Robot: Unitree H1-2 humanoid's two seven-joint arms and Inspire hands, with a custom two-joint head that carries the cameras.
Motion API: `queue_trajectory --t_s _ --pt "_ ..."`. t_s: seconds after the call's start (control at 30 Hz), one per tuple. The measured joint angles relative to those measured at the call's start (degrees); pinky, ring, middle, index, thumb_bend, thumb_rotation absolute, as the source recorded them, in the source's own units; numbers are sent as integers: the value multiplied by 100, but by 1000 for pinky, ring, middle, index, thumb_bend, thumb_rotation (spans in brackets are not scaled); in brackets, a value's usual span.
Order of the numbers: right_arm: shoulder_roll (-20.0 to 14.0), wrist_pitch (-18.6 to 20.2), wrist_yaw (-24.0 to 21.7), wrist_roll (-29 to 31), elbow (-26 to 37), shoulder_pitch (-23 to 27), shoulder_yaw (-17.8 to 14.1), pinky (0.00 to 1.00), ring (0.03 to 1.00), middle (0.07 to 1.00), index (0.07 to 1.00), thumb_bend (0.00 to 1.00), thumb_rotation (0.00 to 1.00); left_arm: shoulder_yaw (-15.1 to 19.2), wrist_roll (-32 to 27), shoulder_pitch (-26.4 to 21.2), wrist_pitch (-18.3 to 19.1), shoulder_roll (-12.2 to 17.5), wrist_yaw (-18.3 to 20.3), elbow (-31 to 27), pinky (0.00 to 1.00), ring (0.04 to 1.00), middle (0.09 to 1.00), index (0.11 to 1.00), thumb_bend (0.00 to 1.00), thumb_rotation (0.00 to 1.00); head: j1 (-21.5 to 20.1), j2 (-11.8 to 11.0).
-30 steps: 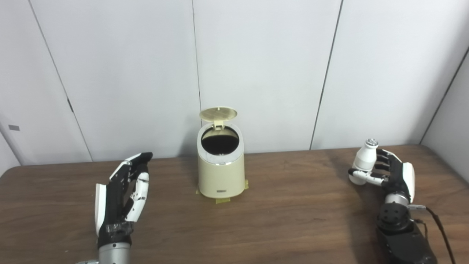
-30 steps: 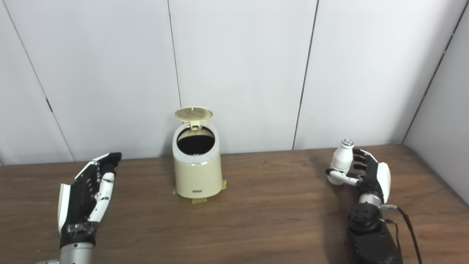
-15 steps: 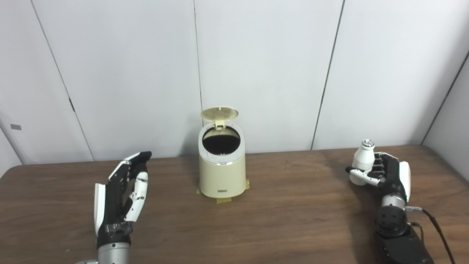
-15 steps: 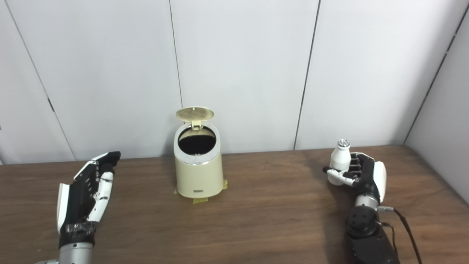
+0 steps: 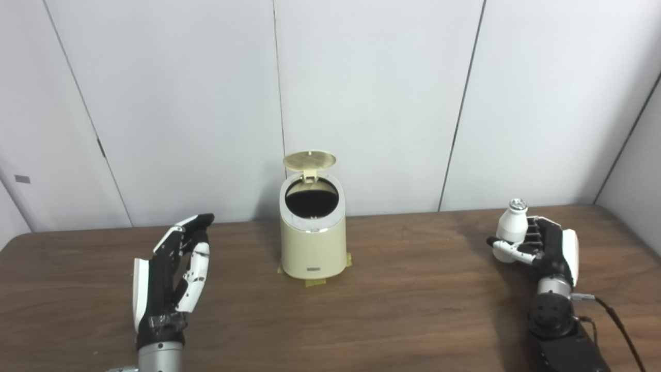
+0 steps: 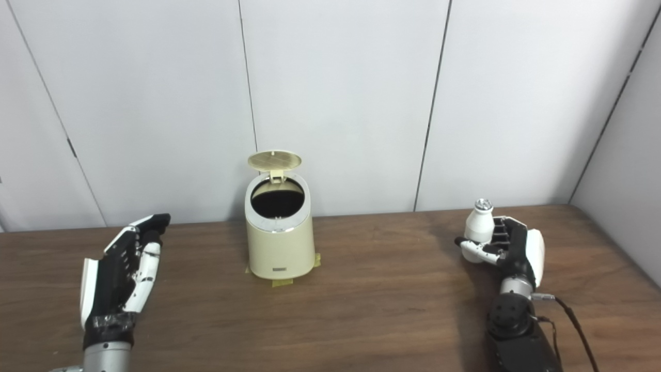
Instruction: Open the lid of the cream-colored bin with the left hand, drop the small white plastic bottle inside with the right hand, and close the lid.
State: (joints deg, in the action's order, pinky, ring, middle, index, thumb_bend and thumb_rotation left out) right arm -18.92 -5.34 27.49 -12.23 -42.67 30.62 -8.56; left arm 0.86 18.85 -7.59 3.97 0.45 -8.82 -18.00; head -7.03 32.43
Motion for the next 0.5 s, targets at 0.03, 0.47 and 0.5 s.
queue_trajectory --t_s 0.03,0.47,0.5 --pt "0 0 0 -2 7 -1 4 427 489 510 475 526 0 0 3 0 0 0 -1 0 756 786 762 734 244 671 0 0" --pt "41 92 -141 -39 840 -16 155 468 510 500 478 528 0 -28 140 -2 -26 -1 -14 1 735 791 766 736 267 680 44 0" --pt "41 136 -176 -71 906 -14 180 461 499 490 481 528 0 -29 141 -2 -32 -2 -14 1 733 788 766 737 261 680 44 0"
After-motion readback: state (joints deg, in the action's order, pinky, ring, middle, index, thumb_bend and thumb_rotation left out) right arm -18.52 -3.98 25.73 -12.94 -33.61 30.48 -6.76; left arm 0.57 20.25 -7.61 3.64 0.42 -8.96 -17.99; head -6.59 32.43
